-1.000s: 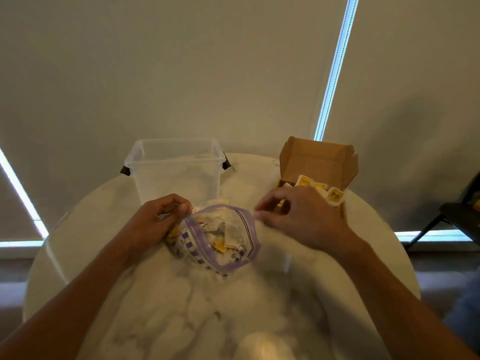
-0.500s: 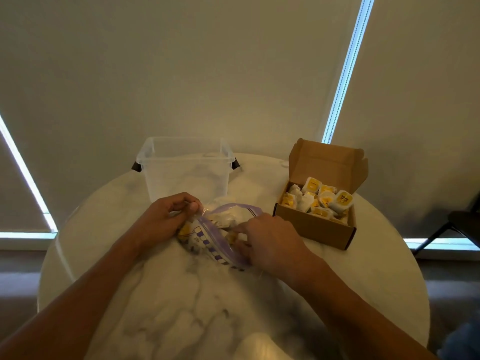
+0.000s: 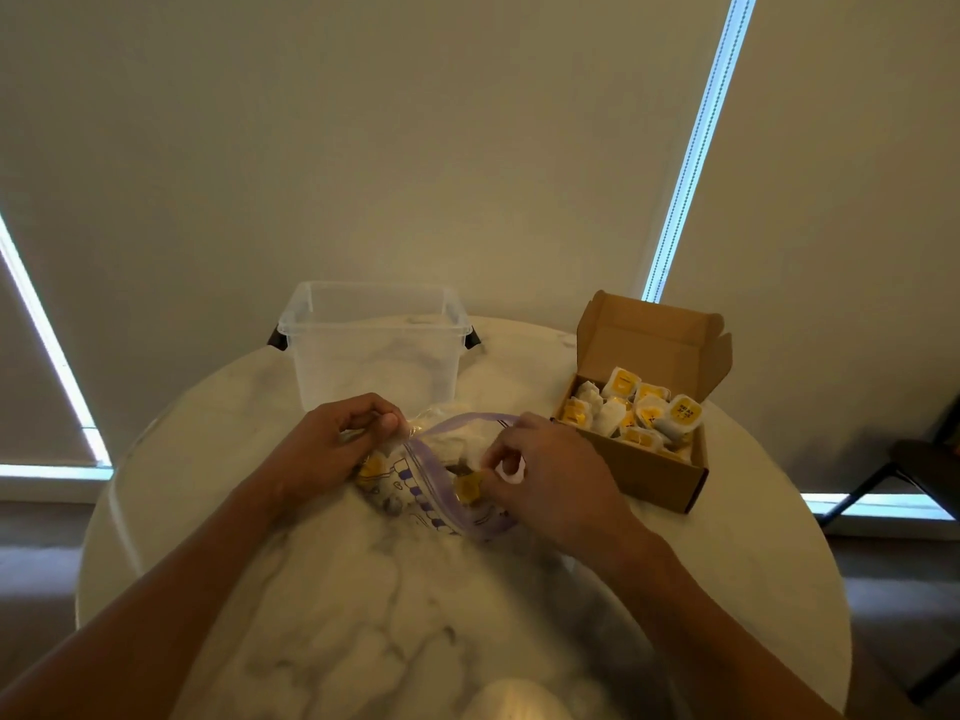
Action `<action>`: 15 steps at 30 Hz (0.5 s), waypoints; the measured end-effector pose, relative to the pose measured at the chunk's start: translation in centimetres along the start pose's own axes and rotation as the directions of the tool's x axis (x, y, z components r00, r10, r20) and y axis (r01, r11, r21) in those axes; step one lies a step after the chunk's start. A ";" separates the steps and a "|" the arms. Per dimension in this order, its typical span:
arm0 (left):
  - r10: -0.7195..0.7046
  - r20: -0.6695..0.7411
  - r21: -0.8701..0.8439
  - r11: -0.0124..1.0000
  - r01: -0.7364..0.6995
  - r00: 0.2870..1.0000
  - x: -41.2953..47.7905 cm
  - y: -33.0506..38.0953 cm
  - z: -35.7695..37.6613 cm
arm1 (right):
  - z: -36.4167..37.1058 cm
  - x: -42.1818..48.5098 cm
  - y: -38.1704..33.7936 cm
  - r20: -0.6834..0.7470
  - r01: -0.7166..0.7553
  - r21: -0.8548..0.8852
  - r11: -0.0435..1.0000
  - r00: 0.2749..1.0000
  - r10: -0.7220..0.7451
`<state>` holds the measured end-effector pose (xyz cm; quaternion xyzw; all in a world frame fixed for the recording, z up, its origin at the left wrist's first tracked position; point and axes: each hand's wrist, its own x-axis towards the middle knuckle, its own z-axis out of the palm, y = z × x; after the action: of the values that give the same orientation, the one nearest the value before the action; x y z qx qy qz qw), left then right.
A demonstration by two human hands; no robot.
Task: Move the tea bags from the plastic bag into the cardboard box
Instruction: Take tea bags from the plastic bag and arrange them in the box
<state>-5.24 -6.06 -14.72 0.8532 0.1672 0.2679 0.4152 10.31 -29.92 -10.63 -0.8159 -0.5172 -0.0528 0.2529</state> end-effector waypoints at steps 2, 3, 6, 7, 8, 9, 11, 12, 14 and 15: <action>0.001 -0.001 0.016 1.000 -0.001 1.000 0.0 -0.1 0.0 | -0.9 -0.4 0.7 -0.035 -0.060 0.274 0.960 0.997 0.072; 0.001 0.001 0.016 1.000 -0.001 1.000 0.1 -0.1 0.0 | -1.4 -0.5 1.1 -0.045 -0.084 0.365 0.927 0.993 0.108; -0.001 0.001 0.009 1.000 0.001 1.000 0.2 -0.1 0.0 | -2.3 -0.5 2.3 -0.020 -0.127 0.549 0.826 0.986 0.165; -0.003 0.001 0.004 1.000 0.003 1.000 0.2 0.0 0.0 | -2.4 -0.4 2.6 -0.018 -0.130 0.602 0.788 0.984 0.176; -0.005 0.004 -0.001 1.000 0.005 1.000 0.2 0.1 0.0 | -2.5 -0.3 3.0 -0.019 -0.134 0.646 0.751 0.981 0.192; -0.005 0.005 -0.005 1.000 0.005 1.000 0.2 0.2 0.0 | -2.6 -0.3 3.3 -0.019 -0.141 0.681 0.719 0.978 0.209; 0.003 0.006 -0.004 1.000 -0.003 1.000 0.1 0.3 0.0 | -2.8 -0.3 3.7 -0.016 -0.148 0.716 0.682 0.974 0.228; 0.007 0.006 -0.003 1.000 -0.007 1.000 0.2 0.2 0.0 | -2.8 -0.3 3.8 -0.017 -0.148 0.716 0.683 0.973 0.229; 0.013 0.005 -0.001 1.000 -0.013 1.000 0.2 0.2 0.1 | -2.9 -0.5 4.0 -0.021 -0.143 0.689 0.711 0.976 0.217; 0.014 0.001 -0.007 1.000 -0.014 1.000 0.3 0.1 0.2 | -3.0 -0.5 4.0 -0.024 -0.139 0.669 0.730 0.978 0.208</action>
<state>-4.90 -6.12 -14.62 0.8531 0.1601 0.2708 0.4163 14.13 -33.10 -9.62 -0.7137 -0.4107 0.1188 0.5548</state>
